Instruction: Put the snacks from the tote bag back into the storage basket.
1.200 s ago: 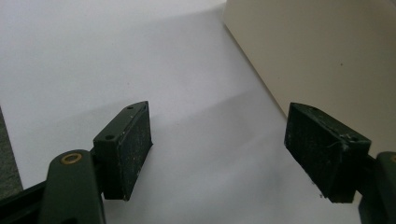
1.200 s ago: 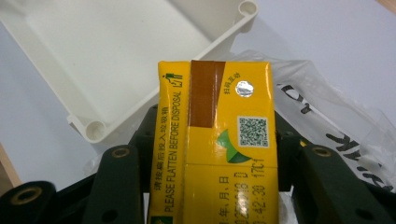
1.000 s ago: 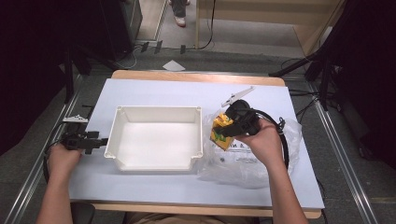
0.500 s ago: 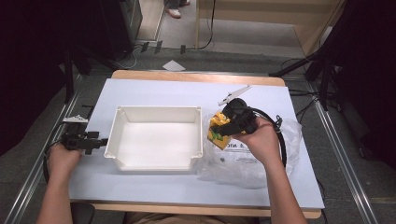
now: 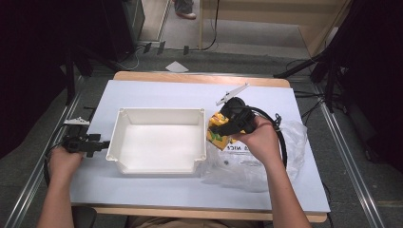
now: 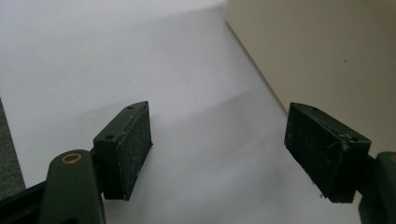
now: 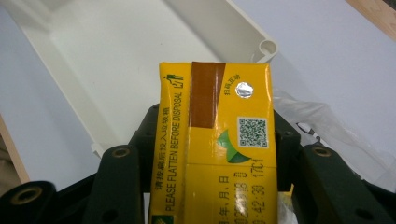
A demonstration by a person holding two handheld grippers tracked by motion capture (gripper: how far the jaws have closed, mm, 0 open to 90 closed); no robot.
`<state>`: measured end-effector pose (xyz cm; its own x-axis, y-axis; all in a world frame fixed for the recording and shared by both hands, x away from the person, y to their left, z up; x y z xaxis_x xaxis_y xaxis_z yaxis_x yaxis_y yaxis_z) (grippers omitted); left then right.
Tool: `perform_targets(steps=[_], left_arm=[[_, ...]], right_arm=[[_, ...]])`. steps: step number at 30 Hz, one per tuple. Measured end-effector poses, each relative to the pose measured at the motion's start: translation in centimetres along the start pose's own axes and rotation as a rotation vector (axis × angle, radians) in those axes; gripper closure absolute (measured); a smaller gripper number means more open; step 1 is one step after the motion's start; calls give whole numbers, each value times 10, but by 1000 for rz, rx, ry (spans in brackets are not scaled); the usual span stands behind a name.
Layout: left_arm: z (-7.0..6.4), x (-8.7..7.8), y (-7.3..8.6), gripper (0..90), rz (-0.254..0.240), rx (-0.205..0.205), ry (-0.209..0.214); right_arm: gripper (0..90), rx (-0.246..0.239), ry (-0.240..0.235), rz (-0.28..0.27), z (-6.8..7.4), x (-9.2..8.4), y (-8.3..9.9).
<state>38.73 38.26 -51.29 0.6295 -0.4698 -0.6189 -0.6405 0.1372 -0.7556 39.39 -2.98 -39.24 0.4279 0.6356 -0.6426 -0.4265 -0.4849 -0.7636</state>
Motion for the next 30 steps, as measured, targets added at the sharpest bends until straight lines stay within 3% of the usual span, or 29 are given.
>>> perform_targets(steps=[16, 30], left_arm=[[1, 0, -1, 242, -14, -7, -1], [2, -3, -1, 242, -24, -13, 0]], right_arm=[[531, -9, -4, -21, 2, -1, -14], [531, 3, -2, -20, -10, 4, -27]])
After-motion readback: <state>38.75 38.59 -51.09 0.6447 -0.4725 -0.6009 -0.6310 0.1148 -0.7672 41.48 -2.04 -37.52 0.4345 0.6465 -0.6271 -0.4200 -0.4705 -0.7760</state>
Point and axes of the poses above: each handheld gripper's, and its own axes: x roughly forward along the jaws, y roughly out of its underside, z roughly to its left, the point moved 9 cm from there along x, roughly forward along the jaws, and after that the axes turned 13 degrees about -z, right-handed, at the moved point
